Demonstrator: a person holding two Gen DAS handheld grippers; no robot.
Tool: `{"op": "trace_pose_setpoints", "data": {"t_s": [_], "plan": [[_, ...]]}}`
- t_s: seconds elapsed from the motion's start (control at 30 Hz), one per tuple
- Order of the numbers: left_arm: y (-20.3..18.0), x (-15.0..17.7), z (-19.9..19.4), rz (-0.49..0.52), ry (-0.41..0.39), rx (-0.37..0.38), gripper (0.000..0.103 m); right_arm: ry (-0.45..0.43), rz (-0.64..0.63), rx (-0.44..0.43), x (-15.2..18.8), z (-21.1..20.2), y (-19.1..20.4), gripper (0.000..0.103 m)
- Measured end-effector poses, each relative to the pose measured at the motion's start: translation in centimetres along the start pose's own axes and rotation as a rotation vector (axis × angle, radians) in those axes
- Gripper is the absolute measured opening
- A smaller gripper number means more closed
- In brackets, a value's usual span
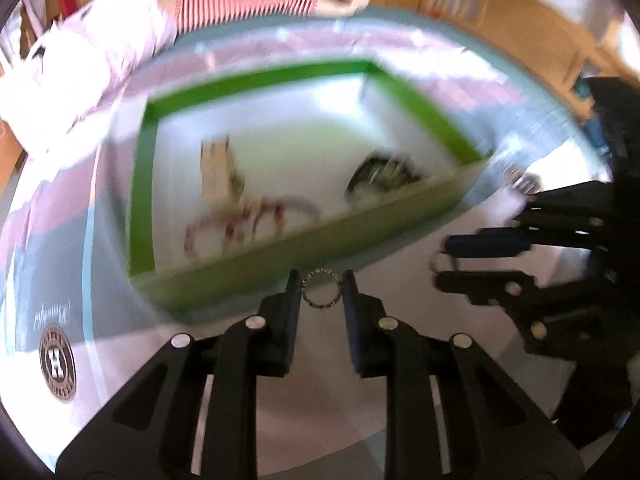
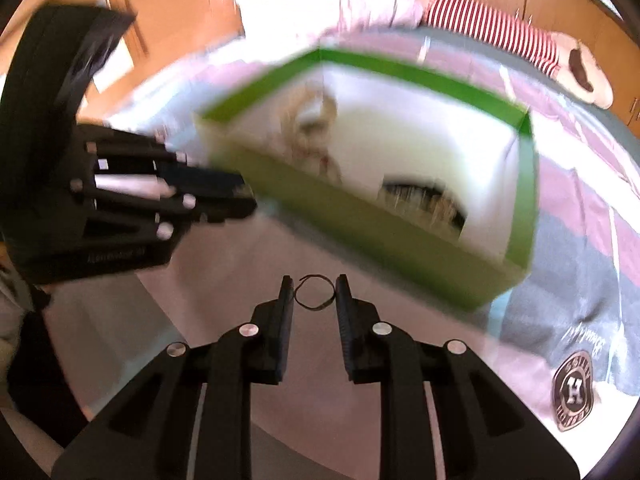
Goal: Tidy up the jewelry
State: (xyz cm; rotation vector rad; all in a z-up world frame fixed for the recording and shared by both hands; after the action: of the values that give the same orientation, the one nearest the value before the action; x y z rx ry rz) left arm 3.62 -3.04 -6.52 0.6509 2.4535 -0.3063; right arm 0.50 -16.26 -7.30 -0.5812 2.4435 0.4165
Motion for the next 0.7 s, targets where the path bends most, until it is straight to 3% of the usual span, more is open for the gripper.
{"op": "trace_pose_setpoints", "data": {"t_s": [0.1, 0.2, 0.4, 0.53, 0.7], "plan": [[1.1, -1.3, -2.0, -0.049, -0.101, 0.002, 0.021, -0.112, 0.068, 0.016, -2.1, -1.3, -1.7, 0.021], [2.8, -2.3, -1.9, -0.128, -0.121, -0.021, 0.021, -0.164, 0.136, 0.066, -3.5, -1.1, -3.5, 0.021], [5.2, -3.1, 1.0, -0.187, -0.073, -0.112, 0.021, -0.147, 0.178, 0.131, -4.4, 0.8, -5.3, 0.021], [5.4, -2.7, 1.4, -0.162, -0.061, -0.167, 0.021, -0.116, 0.207, 0.134, -4.2, 2.4, -6.0, 0.021], [5.5, -2.9, 1.6, -0.154, -0.067, -0.171, 0.021, -0.145, 0.202, 0.154, -4.4, 2.0, -6.0, 0.022]]}}
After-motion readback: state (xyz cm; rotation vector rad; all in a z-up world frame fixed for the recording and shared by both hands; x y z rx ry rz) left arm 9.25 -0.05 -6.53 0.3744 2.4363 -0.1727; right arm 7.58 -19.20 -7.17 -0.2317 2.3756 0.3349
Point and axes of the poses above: each gripper's, at about its wrist camera, not at the fingertips, and z roughly the way its jaws point, y to its left, x to its underside, the point moved 2 cm from there along z, roughly the way its jaws point, and after that the axes turned 1 degree about z, right-handed, at the moved point
